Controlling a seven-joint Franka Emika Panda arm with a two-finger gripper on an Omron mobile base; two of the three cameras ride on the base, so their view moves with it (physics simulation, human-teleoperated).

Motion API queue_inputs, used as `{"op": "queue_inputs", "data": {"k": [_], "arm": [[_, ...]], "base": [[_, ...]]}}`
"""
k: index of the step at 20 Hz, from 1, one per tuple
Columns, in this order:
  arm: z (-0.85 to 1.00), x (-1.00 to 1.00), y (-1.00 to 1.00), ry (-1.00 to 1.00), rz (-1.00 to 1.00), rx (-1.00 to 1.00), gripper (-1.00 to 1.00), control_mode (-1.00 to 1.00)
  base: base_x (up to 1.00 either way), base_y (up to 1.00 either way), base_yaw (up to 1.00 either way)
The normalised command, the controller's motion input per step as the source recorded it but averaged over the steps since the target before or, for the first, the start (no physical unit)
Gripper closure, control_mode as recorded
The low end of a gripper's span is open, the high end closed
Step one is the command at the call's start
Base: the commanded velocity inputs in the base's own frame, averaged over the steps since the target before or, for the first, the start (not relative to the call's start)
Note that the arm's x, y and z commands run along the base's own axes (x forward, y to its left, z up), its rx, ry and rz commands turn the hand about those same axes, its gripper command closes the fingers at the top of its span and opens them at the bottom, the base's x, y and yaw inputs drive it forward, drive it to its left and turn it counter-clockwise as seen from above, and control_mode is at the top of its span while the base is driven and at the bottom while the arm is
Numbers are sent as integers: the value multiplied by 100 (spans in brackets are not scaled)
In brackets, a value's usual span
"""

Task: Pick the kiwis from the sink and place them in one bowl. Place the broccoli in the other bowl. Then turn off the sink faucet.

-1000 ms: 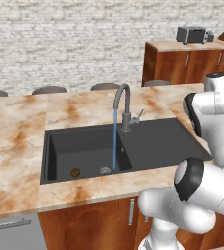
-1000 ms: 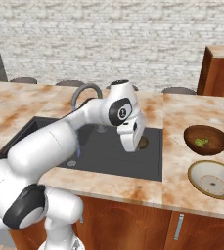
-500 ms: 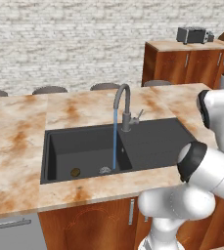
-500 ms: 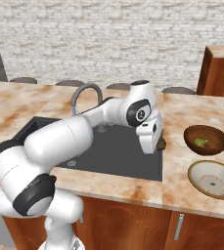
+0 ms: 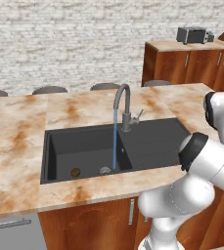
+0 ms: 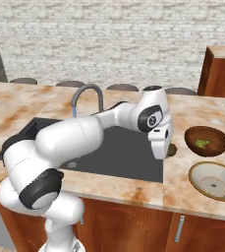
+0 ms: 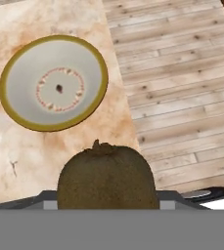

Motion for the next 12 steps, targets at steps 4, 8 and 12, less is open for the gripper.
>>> {"op": "queue_inputs", "data": {"k": [4,8,12], "arm": [[-15,0,-42,0,0,0,100,-100],[-21,0,-40,0,0,0,100,-100],[-41,0,-35,0,0,0,100,-100]], "base": [[0,0,0],[0,0,0],[0,0,0]]}}
